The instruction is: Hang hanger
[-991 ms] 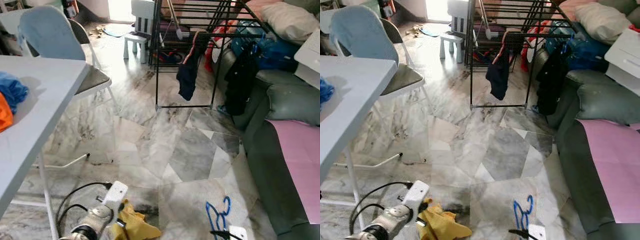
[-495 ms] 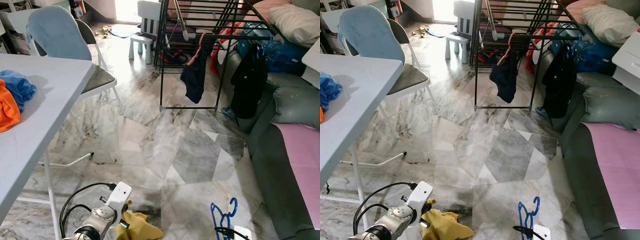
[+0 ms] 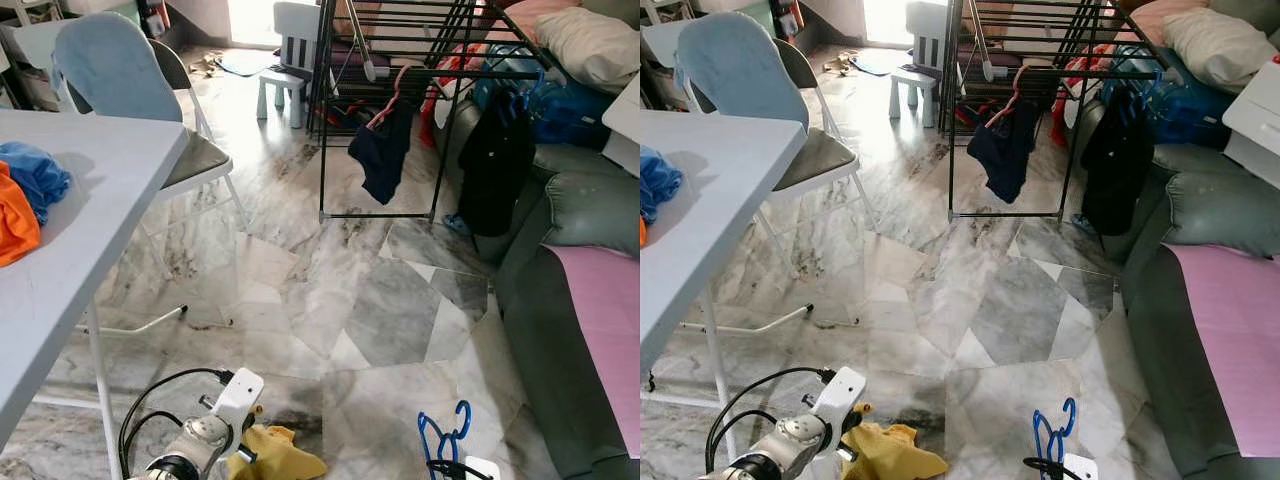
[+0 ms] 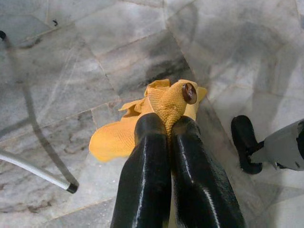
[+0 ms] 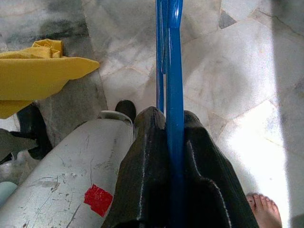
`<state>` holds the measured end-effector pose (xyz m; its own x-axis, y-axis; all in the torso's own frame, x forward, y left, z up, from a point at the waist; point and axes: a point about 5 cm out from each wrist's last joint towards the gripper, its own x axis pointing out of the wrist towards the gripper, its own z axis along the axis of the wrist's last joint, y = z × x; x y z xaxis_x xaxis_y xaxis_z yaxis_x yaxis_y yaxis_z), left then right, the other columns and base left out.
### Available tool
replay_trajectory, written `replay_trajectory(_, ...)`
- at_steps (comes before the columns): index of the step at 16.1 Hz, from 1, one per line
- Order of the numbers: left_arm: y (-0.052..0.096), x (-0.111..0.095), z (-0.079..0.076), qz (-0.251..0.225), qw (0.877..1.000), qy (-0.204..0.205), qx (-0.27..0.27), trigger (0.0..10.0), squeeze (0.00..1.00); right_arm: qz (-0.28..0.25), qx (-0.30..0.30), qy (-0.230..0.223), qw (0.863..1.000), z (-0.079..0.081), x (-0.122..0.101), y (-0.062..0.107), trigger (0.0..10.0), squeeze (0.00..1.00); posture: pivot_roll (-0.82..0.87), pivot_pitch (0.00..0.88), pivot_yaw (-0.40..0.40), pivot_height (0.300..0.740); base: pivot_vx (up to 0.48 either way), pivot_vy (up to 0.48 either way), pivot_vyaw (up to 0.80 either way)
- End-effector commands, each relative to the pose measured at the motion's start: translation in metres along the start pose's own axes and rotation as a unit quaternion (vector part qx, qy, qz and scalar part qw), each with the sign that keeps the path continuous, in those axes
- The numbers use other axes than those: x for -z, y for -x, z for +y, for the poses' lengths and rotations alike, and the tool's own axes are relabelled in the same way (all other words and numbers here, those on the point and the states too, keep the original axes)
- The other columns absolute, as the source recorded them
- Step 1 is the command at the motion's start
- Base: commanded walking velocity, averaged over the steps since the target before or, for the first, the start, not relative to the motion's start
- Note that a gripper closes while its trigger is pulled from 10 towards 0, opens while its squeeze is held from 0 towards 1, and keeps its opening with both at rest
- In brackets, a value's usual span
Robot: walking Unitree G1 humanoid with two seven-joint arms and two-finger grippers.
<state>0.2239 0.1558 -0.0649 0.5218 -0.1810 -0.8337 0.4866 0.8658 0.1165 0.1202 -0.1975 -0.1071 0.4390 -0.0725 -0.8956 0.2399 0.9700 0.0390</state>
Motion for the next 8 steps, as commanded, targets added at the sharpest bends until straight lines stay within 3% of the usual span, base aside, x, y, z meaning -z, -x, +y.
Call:
replay_trajectory(1,-0.0002,0.0004,-0.0015,0.001,1.0,-0.007,0.002,10.0,0.0,0.005,0.003,0.003,1.0,-0.0026,0.0017,0.0004,10.0,0.0,0.05,0.0,-0.074,0.74,0.0,-0.262,0.0)
replay_trajectory(7,-0.0006,0.0001,-0.0033,0.002,1.0,-0.011,0.006,10.0,0.0,0.009,0.006,0.005,1.0,-0.0043,0.005,0.0011,10.0,0.0,0.04,0.0,-0.074,0.74,0.0,-0.336,0.0)
replay_trajectory(8,-0.0007,-0.0009,-0.0036,-0.002,1.0,-0.005,0.007,10.0,0.0,0.009,0.006,0.006,1.0,-0.0044,0.0051,0.0012,10.0,0.0,0.04,0.0,-0.073,0.74,0.0,0.0,0.0)
